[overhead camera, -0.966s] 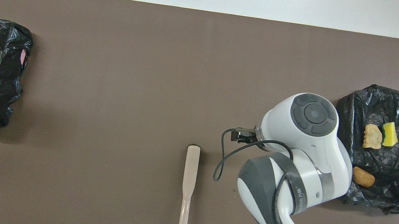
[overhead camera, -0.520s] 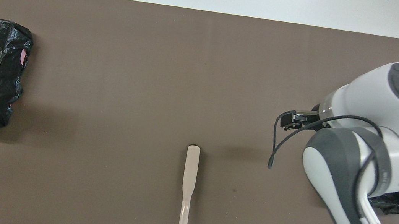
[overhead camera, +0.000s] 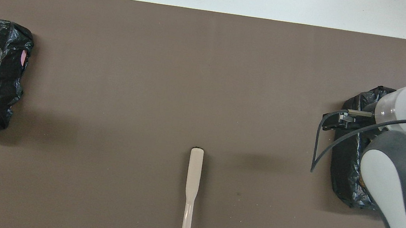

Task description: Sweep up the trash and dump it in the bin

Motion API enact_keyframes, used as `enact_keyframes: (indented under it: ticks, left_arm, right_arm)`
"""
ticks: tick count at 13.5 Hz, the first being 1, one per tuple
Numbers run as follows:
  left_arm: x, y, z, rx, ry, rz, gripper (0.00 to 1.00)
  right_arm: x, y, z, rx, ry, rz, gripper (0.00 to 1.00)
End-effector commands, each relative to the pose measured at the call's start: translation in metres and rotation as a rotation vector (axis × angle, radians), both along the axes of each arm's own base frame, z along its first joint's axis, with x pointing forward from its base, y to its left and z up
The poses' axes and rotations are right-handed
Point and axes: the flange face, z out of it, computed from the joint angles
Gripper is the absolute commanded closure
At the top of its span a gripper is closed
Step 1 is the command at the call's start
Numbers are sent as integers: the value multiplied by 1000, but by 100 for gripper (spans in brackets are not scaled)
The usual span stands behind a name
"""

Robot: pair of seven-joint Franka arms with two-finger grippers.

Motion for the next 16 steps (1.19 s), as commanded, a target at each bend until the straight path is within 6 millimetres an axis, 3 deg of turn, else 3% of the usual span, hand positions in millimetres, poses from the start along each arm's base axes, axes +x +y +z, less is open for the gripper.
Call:
enact_keyframes:
  ticks: [1,6,10,14,16]
  left_arm:
    - [-8,-28,5,-113,-16,21,100]
    - [-14,-49,-13,-390,-38,112,100]
    - [-23,-71,-33,-558,-113,241,100]
    - [-20,-159,-73,-629,-196,435,100]
    - [-19,-191,-85,-716,-247,585,100]
  right_arm:
    - [-7,-17,33,-53,-8,21,0]
    - [-27,-47,90,-63,11,63,0]
    - [-48,-57,112,-54,-7,88,0]
    - [-53,-61,109,-38,25,106,0]
    - [-53,-61,108,-36,28,109,0]
